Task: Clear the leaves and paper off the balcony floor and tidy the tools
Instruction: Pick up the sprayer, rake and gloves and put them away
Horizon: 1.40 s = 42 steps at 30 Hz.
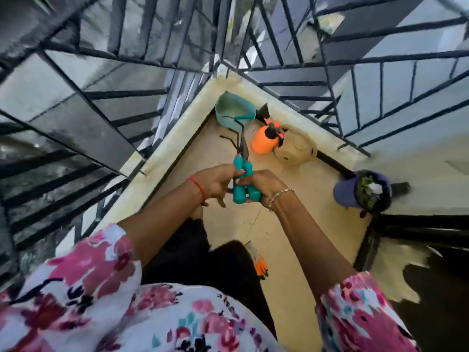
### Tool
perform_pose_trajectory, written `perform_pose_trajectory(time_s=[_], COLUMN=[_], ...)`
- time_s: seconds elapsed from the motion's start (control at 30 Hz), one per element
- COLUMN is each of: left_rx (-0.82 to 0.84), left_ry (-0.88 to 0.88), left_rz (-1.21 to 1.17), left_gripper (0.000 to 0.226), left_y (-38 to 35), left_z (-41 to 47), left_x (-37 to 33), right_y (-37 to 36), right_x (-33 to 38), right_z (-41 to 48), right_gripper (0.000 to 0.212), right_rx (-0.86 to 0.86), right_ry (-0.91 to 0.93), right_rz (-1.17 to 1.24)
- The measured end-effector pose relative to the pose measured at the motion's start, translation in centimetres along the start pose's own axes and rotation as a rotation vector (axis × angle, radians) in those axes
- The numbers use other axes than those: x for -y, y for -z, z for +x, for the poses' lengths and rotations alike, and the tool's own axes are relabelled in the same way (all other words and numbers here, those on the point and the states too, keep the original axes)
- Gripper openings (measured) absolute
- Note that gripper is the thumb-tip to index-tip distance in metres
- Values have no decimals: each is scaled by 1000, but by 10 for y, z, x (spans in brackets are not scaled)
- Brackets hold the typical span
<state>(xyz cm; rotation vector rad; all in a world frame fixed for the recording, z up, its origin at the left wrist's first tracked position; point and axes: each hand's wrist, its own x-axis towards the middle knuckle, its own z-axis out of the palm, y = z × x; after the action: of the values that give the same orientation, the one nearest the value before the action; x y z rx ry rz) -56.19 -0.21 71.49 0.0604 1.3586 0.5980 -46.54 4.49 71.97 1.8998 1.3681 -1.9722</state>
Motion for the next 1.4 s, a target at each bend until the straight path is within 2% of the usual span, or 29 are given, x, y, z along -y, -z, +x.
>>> perform_pose_trajectory(time_s=[0.17, 0.23, 0.3, 0.37, 0.53, 0.63, 0.77, 0.93, 1.07, 1.23, 1.4], left_rx=[-58, -62, -75, -109, -242, -243, -250, -255, -264, -288, -316], left_ry=[-3, 1, -2, -15, -52, -80, -130, -150, -137, -88, -69], left_rz=[-53, -73, -94, -122, -181, -145, -117, -83, -48, -63, -127], left_gripper=[35, 30, 18, 17, 43, 47, 49, 56, 54, 54, 50], left_y=[10, 15, 24, 39, 91, 111, 128, 149, 161, 174, 183], left_z=[60, 94, 136, 181, 310, 385, 472, 550, 586, 612, 618], left_x=[-67, -94, -118, -139, -176, -190, -199, -192, -178, -160, -153], right_y=[21, 33, 41, 49, 64, 72, 79, 80, 66, 54, 46], right_x=[52, 71, 88, 97, 101, 102, 109, 99, 80, 81, 85], right_z=[75, 119, 171, 236, 417, 516, 602, 690, 744, 778, 785], right_gripper=[19, 27, 24, 24, 26, 36, 46, 55, 48, 52, 45], right_rx=[71, 126, 169, 172, 89, 98, 61, 41, 58, 63, 141], right_ry=[4, 35, 43, 23, 92, 191, 288, 346, 354, 384, 449], right_rz=[-96, -88, -96, -152, -597, -893, -1144, -1303, -1318, -1480, -1646])
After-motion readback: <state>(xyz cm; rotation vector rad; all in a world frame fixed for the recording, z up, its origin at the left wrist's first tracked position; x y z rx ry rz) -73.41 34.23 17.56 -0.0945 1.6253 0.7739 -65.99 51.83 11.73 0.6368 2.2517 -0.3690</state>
